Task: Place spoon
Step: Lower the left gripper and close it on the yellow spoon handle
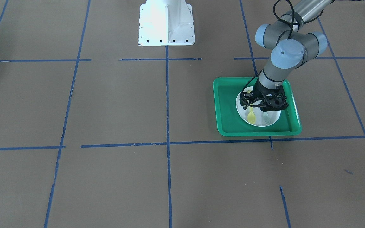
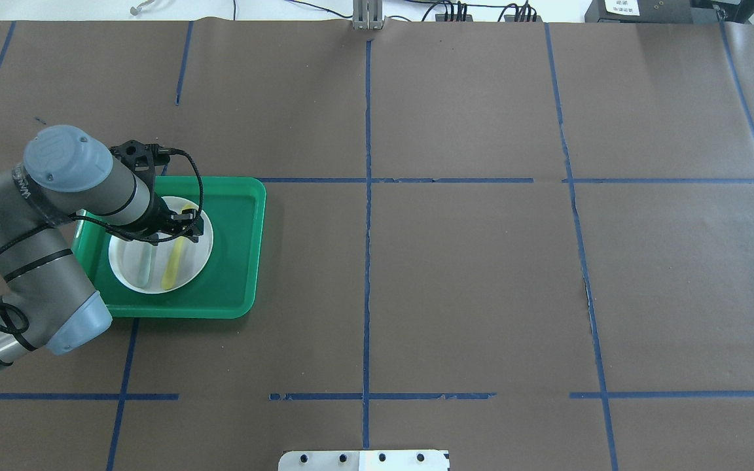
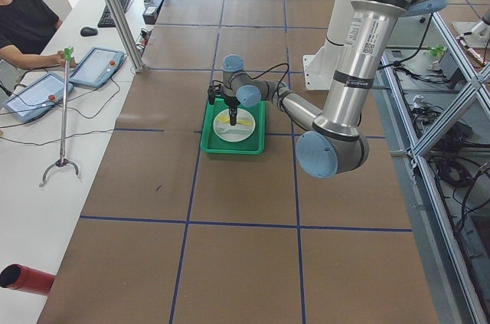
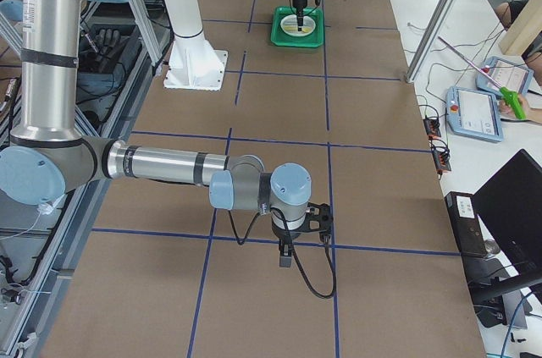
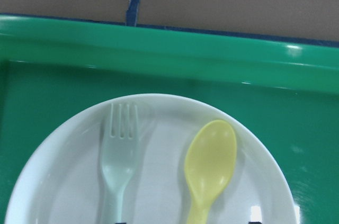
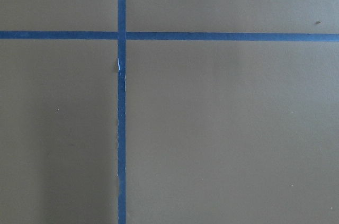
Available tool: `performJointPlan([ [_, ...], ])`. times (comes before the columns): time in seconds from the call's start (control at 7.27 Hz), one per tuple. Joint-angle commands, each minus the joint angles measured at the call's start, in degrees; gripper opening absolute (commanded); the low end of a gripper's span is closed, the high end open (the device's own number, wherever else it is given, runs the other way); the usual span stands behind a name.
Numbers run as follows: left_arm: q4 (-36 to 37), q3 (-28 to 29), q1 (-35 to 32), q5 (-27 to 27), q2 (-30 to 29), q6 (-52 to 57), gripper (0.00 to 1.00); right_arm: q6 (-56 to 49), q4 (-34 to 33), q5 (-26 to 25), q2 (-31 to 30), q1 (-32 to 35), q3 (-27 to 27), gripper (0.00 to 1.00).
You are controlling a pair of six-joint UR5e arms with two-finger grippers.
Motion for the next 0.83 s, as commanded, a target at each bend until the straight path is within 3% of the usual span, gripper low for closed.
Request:
performJointPlan([
  [0.0, -0.89, 0.65, 0.11, 0.01, -0.02, 0.24, 0.67, 0.02, 0.00, 0.00, 0.00, 0.00, 0.00, 1.00],
  [0.55, -0.98, 0.83, 0.20, 0.01, 0.07, 0.24, 0.59, -0.06, 0.00, 0.00, 0.00, 0.00, 0.00, 1.00],
  [0.69, -0.98, 0.74, 0.20, 0.01, 0.15, 0.24, 0.52, 0.02, 0.00, 0.00, 0.00, 0.00, 0.00, 1.00],
])
